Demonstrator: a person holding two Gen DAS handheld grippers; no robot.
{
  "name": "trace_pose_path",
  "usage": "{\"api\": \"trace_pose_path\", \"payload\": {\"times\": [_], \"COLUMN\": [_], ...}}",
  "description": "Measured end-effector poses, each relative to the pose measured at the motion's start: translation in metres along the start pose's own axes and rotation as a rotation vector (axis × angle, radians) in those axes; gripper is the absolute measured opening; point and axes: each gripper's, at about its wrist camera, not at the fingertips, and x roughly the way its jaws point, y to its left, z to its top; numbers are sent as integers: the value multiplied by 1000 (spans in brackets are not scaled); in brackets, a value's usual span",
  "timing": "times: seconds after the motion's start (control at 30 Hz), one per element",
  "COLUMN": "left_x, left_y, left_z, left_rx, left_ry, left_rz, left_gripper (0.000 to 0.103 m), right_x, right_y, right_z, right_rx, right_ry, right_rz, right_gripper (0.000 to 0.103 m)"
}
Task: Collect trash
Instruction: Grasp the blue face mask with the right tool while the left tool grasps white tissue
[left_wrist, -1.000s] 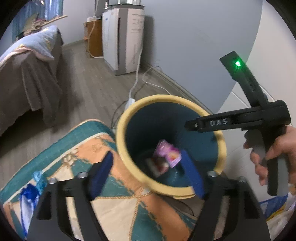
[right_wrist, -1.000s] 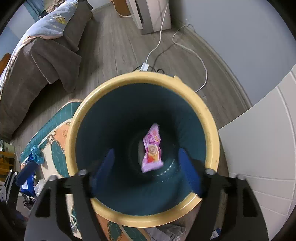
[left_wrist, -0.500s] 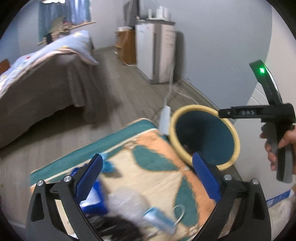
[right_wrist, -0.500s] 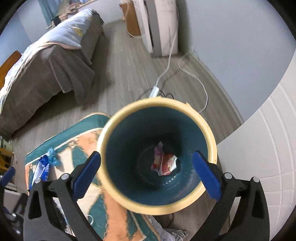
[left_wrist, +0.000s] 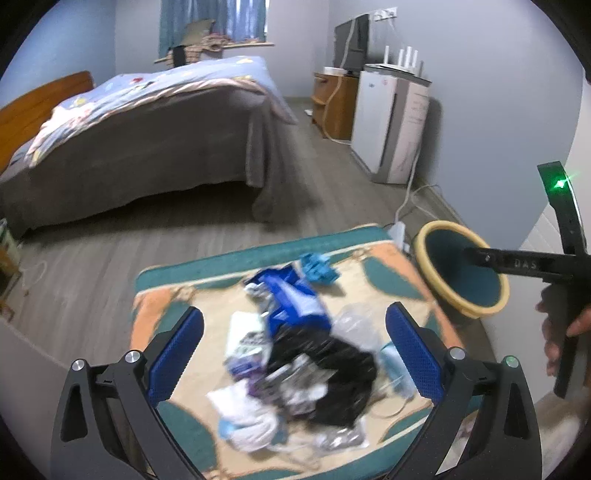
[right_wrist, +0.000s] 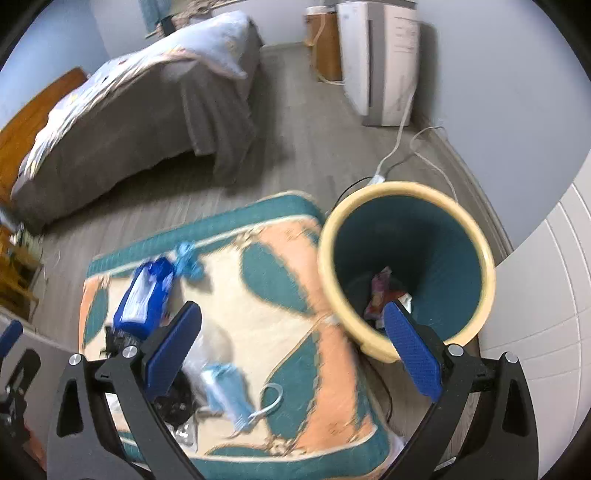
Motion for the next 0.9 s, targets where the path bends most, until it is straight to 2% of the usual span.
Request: {"api": "trace_pose_path", "payload": {"times": [0.17,0.23,0.33,0.5,0.6,0.7,0.83,0.9], "left_x": [11,23,37,63,71,79,89,96], "left_y": [30,37,46,55,63,64,57,53], "left_z": [-29,-45,-64,-80,-87,-91,-96,-99], "left_rx": [-87,-121,-144,-113,-145,-146,-114,-103], "left_ry": [29,69,125,256,301,340,386,416], "left_rz": [51,85,82,118,100,91,77,56], "left_gripper": [98,98,98,98,98,96,90,73], "right_x": [17,26,36,55,65,70,81,87], "right_y": [25,34,45,55,56,59,68,73], "right_z": [-25,-33,-43,-60,-66,-70,-77,-80], "right_rx": [-64,-88,-104,-96,-99,-104,-137,-160], "right_ry": [56,78,105,176,224,245,301,325], "right_rz": [-51,-72,-78,-56,-51,-29,6,7], "right_gripper": [97,97,97,97,96,89,68,60]}}
